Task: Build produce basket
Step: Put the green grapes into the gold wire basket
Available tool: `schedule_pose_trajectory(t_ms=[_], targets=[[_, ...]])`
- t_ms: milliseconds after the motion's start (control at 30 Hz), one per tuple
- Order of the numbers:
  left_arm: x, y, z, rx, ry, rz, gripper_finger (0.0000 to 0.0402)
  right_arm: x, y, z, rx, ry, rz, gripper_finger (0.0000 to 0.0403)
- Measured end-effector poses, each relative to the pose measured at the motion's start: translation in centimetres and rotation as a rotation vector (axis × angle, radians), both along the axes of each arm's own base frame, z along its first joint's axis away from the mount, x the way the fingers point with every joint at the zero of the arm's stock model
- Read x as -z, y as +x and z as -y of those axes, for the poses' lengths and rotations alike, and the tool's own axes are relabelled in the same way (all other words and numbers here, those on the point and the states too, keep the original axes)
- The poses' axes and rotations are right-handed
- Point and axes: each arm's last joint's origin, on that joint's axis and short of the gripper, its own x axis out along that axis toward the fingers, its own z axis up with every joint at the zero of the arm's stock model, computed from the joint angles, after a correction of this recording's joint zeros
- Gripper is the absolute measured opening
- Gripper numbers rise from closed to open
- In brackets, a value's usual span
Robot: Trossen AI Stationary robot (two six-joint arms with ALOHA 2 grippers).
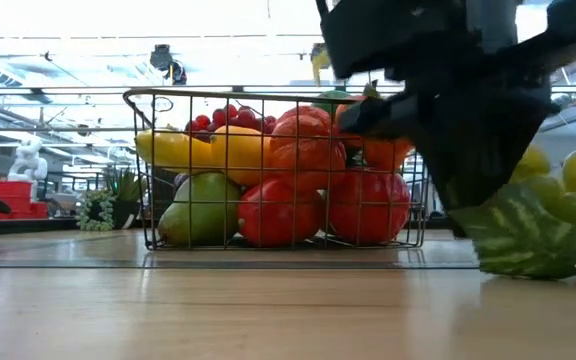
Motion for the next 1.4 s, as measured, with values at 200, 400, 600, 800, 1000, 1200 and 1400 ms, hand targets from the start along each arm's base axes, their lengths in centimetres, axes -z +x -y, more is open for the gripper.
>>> schedule_pose_trajectory(t_ms=[200, 400, 600, 800, 1000, 1200, 1400], targets=[[0.0, 0.0, 0.0, -0.002, -0.002, 0.001, 0.0102, -3.5, -1.0, -0.3, 0.087, 0.049, 0.077, 0.0001], [0.0, 0.0, 0.0, 0.008, 0.006, -0.001, 0.0102, -8.3, -2.7, -0.4, 0.185, 0.130, 0.184, 0.0000], [0.0, 0.2, -0.2, 0.028, 0.029, -0.006, 0.0102, -13.2, -4.9, -0.1, 0.293, 0.228, 0.329, 0.0000], [0.0, 0.4, -0.4, 0.043, 0.047, -0.011, 0.0102, -18.4, -7.0, 1.3, 0.494, 0.342, 0.544, 0.0000], [-0.1, 0.7, -0.8, 0.055, 0.055, -0.017, 0.0102, -23.3, -8.8, 2.8, 0.628, 0.492, 0.812, 0.0000], [-1.6, 0.3, -2.2, 0.045, 0.029, 0.014, 0.0102, -27.5, -10.2, 4.3, 0.717, 0.588, 1.113, 0.0000], [-3.4, -0.2, -4.2, 0.039, 0.020, 0.047, 0.0102, -31.6, -11.2, 5.8, 0.708, 0.702, 1.418, 0.0000]])
